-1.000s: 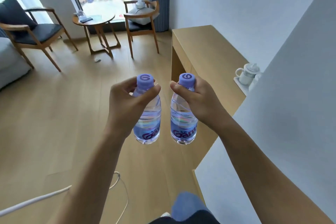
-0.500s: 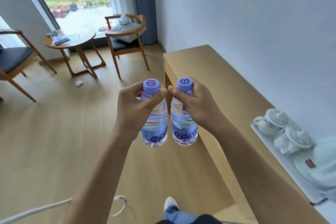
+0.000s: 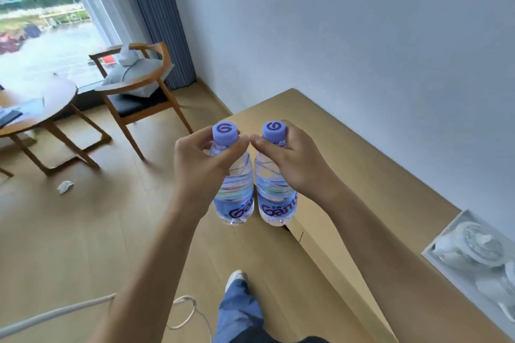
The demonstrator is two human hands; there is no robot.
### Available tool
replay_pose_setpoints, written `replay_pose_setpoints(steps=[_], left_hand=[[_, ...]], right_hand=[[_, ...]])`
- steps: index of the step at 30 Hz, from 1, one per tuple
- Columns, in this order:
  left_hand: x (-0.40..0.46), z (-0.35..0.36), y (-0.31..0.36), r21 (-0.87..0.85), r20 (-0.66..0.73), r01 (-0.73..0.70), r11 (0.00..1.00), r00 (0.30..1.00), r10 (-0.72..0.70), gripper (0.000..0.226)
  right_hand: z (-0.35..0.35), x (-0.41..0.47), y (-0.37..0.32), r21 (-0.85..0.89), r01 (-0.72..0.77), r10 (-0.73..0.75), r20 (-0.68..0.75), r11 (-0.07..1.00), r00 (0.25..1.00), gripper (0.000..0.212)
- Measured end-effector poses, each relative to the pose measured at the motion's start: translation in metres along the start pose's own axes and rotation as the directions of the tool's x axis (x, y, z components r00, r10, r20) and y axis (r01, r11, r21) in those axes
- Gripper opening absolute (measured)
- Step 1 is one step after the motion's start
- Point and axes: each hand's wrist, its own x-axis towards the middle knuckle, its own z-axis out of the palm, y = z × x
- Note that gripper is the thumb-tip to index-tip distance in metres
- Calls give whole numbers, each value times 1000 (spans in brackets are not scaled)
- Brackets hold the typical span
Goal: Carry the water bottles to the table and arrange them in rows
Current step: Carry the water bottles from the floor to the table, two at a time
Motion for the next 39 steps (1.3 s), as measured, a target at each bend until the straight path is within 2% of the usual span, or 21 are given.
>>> replay_pose_setpoints(steps=[8, 16, 23, 29, 34, 39], left_hand=[[163, 13, -53, 40, 216, 23, 999, 976, -31, 14], [267, 55, -91, 45, 335, 54, 998, 940, -66, 13], [313, 119, -142, 71, 411, 124, 990, 900, -142, 12], [336, 179, -182, 96, 416, 220, 971, 877, -240, 12], [345, 217, -205, 150, 416, 284, 947, 851, -321, 15], [356, 245, -220, 187, 431, 313, 931, 826, -365, 17]], right_hand=[[10, 130, 28, 4, -115, 112, -243, 993, 963, 26], [-11, 214, 60, 16, -167, 153, -487, 986, 860, 33], [-43, 255, 115, -31, -273, 206, -578, 961, 789, 36], [-71, 277, 166, -18, -377, 266, -679, 926, 685, 40], [-90, 291, 201, 6, -457, 294, -772, 890, 564, 45], [-101, 305, 227, 51, -524, 357, -788, 850, 502, 46]])
